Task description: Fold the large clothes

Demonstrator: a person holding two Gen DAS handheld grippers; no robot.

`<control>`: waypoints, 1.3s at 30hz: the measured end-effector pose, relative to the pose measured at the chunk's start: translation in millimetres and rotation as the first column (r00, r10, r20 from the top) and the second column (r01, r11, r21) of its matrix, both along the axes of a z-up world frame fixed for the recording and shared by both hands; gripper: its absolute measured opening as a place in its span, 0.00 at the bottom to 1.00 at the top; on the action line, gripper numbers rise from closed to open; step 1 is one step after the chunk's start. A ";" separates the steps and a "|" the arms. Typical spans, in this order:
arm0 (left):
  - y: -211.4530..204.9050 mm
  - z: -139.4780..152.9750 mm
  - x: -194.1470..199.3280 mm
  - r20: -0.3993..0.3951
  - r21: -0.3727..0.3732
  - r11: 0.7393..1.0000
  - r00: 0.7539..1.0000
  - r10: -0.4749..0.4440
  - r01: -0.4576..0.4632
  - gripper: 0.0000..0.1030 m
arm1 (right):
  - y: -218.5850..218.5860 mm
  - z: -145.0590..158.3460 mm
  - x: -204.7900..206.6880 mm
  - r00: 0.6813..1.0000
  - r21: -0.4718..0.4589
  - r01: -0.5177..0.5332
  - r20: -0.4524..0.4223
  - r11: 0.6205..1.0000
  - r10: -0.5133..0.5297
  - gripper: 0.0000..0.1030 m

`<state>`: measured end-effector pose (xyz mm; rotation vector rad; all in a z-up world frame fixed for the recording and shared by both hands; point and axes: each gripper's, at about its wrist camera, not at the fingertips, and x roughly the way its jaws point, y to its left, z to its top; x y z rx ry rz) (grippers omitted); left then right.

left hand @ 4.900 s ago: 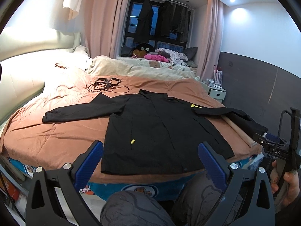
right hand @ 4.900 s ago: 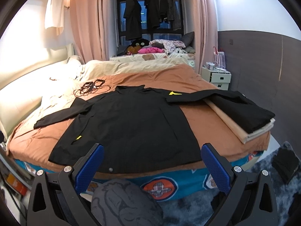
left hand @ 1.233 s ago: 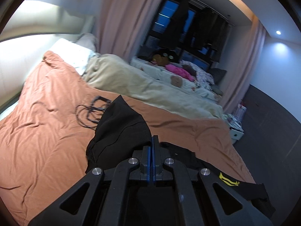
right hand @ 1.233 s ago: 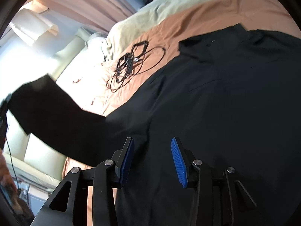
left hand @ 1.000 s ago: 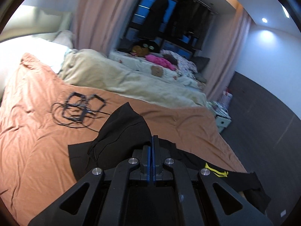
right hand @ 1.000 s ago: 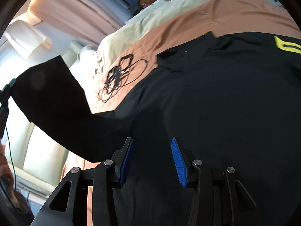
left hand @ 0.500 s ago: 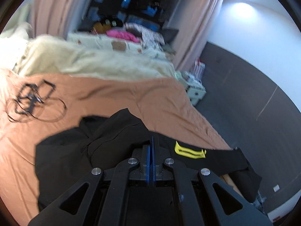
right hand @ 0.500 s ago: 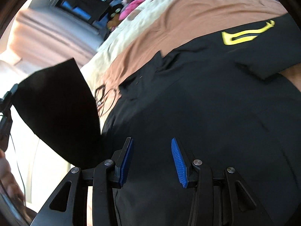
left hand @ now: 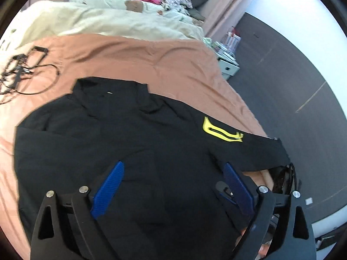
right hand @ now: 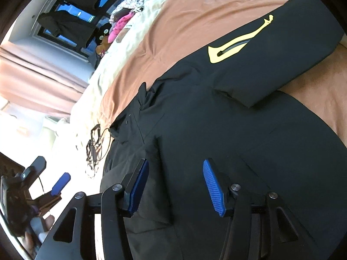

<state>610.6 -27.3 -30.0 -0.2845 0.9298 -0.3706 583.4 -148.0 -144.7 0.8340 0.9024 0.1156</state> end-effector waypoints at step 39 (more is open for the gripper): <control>219.7 -152.1 -159.0 -0.158 0.105 0.836 0.821 0.548 -0.538 0.49 | 243.6 -41.8 12.3 0.851 -0.719 -0.466 -0.207 0.515 0.482 0.49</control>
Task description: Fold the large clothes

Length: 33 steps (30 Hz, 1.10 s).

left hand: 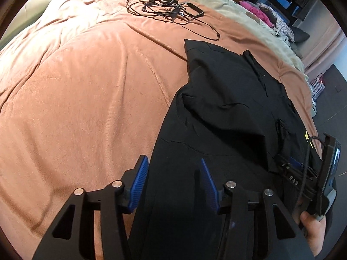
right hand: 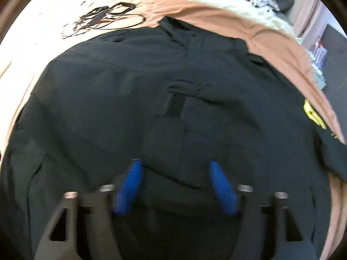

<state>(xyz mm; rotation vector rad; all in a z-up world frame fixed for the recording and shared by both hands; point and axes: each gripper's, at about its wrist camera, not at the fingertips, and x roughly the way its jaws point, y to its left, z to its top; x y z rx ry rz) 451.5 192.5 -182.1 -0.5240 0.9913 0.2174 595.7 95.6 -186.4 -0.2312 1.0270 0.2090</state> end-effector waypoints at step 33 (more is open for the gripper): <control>-6.4 -2.2 63.0 -0.075 0.100 0.984 0.987 -0.142 0.149 0.42 | -220.2 -19.0 -4.6 0.796 0.618 0.603 -0.427 0.505 -0.429 0.49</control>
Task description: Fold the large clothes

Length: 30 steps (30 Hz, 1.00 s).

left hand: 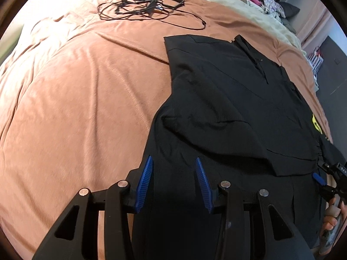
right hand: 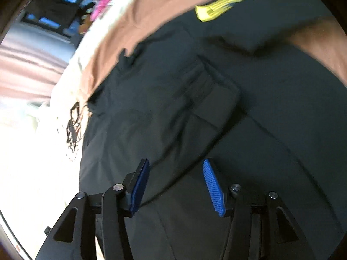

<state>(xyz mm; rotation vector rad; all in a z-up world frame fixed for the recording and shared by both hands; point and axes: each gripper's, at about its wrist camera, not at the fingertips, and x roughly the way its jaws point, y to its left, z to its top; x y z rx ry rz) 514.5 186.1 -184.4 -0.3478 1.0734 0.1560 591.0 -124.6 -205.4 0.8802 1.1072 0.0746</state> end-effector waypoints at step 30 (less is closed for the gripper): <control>3.5 8.3 4.1 0.007 0.032 0.995 0.996 0.093 -0.093 0.26 | -52.8 -18.6 63.8 0.981 0.204 -0.030 0.195 0.978 -0.010 0.35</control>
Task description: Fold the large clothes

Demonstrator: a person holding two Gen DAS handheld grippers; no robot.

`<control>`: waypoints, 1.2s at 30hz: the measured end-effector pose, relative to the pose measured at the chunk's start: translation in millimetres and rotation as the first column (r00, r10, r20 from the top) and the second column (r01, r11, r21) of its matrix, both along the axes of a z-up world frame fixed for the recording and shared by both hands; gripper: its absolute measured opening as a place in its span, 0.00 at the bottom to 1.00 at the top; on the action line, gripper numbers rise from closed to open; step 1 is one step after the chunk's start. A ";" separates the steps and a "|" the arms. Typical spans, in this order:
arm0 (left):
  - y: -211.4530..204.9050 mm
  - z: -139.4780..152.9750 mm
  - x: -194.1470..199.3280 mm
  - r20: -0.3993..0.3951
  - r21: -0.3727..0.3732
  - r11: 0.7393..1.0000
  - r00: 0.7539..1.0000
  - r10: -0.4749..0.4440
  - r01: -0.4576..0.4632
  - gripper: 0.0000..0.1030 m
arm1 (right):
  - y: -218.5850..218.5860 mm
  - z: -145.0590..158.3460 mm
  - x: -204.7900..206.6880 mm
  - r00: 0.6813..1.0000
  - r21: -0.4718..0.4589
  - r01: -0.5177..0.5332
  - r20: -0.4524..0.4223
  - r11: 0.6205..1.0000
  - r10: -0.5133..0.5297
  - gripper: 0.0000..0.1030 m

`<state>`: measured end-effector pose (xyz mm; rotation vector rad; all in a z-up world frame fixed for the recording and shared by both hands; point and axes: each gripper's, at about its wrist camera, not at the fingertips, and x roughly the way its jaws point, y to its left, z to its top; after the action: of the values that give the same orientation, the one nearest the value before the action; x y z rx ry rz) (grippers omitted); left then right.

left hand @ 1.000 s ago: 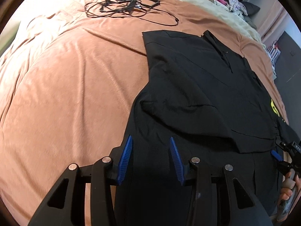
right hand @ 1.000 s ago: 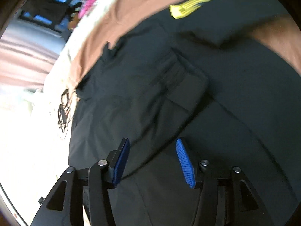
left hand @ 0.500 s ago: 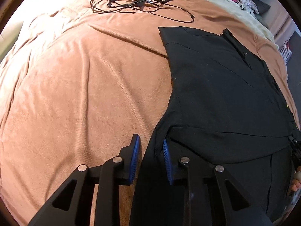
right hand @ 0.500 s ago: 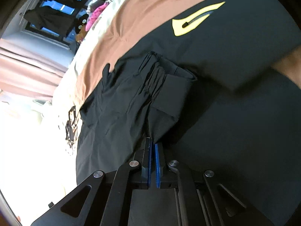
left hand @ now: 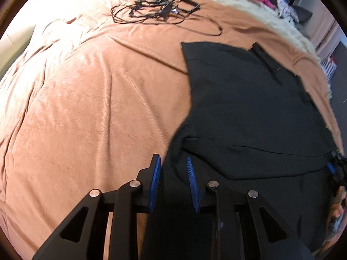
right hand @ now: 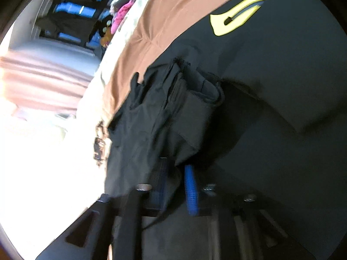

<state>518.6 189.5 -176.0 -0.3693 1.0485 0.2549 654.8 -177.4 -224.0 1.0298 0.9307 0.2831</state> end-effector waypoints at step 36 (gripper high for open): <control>-85.0 9.0 -18.8 0.114 -0.108 0.989 0.990 -0.084 0.097 0.57 | -217.0 70.1 -82.9 0.862 -0.306 0.504 0.110 0.808 -0.496 0.20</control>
<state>499.8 104.6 -167.1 -0.4319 0.9716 0.0930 571.9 -394.4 -153.9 0.9205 0.6214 -0.2968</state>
